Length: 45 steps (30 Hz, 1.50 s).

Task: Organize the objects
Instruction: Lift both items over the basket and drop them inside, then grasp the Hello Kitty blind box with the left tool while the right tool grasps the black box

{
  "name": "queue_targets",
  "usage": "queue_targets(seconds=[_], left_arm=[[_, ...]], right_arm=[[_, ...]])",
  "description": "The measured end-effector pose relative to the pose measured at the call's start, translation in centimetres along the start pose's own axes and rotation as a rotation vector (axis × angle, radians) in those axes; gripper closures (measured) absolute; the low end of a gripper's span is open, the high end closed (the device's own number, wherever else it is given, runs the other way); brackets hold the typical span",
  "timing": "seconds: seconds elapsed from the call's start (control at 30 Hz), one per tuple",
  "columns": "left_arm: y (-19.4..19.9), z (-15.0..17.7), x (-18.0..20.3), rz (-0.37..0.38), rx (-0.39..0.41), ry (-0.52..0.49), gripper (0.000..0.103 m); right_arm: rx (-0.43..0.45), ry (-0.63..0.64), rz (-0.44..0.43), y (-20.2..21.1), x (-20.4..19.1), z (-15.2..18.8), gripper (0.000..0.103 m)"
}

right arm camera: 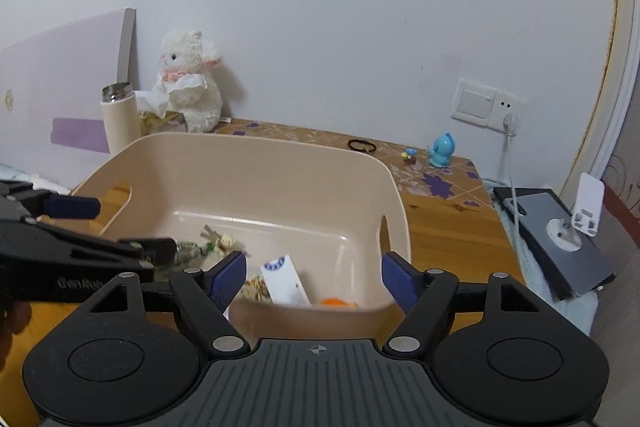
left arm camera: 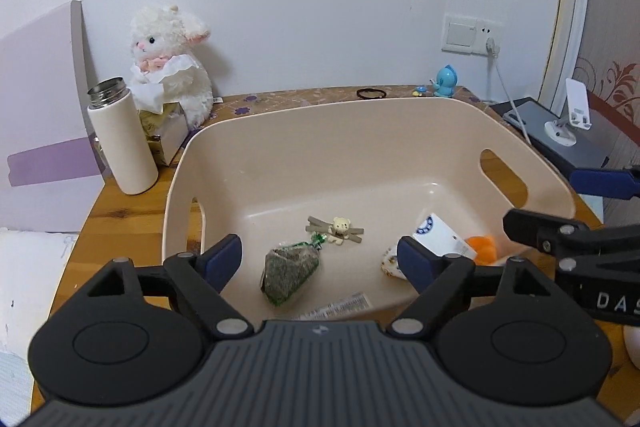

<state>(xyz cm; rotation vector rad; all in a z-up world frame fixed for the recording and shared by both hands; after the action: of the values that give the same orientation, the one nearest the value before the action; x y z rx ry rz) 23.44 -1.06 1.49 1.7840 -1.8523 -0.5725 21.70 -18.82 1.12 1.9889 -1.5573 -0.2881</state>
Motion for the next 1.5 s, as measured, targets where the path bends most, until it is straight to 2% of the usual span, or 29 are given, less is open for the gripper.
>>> queue_targets(seconds=[0.1,0.2,0.5,0.57,0.7,1.0,1.23,1.43,1.5], left_arm=[[1.2,0.5,0.2,0.011,0.012,0.003,0.017],[2.5,1.0,0.4,-0.005,0.056,-0.014,0.015],[4.5,3.4,1.3,0.03,0.041,-0.027,0.013],[4.5,4.0,1.7,0.034,0.032,-0.04,0.013],[3.3,5.4,2.3,0.025,-0.022,-0.049,0.013],[-0.7,8.3,2.8,0.067,-0.158,-0.005,0.013],[-2.7,9.3,3.3,0.073,-0.208,-0.01,0.013],[-4.5,9.8,2.4,0.052,-0.237,0.03,0.013],[-4.8,10.0,2.1,0.036,-0.223,0.017,0.013]], right_arm=[[-0.009,0.028,0.023,1.0,-0.1,0.8,0.024],[-0.023,0.043,0.032,1.7,-0.2,1.7,0.023],[-0.076,0.016,0.023,2.2,0.3,4.9,0.022],[-0.09,0.016,0.022,2.1,0.4,5.6,0.018],[-0.124,0.012,0.015,1.5,0.4,7.0,0.017],[-0.225,0.009,-0.005,-0.7,0.6,10.3,0.015],[-0.277,0.004,-0.015,-2.5,0.7,11.7,0.014],[-0.28,0.02,-0.044,-3.5,-0.2,11.7,0.008],[-0.273,0.02,-0.05,-3.9,-0.5,11.5,0.007]])
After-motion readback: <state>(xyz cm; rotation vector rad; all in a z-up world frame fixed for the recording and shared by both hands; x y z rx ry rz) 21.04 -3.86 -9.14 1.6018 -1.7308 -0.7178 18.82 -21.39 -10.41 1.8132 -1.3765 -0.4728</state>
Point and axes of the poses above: each gripper's, at about its wrist camera, not at the fingertips, and y roughly against the way its jaws point, x to its right, z to its underside, the point moved 5 cm from there along -y, roughly the way its jaws point, and after that the axes turned 7 degrees about y, right-handed, at the moved point
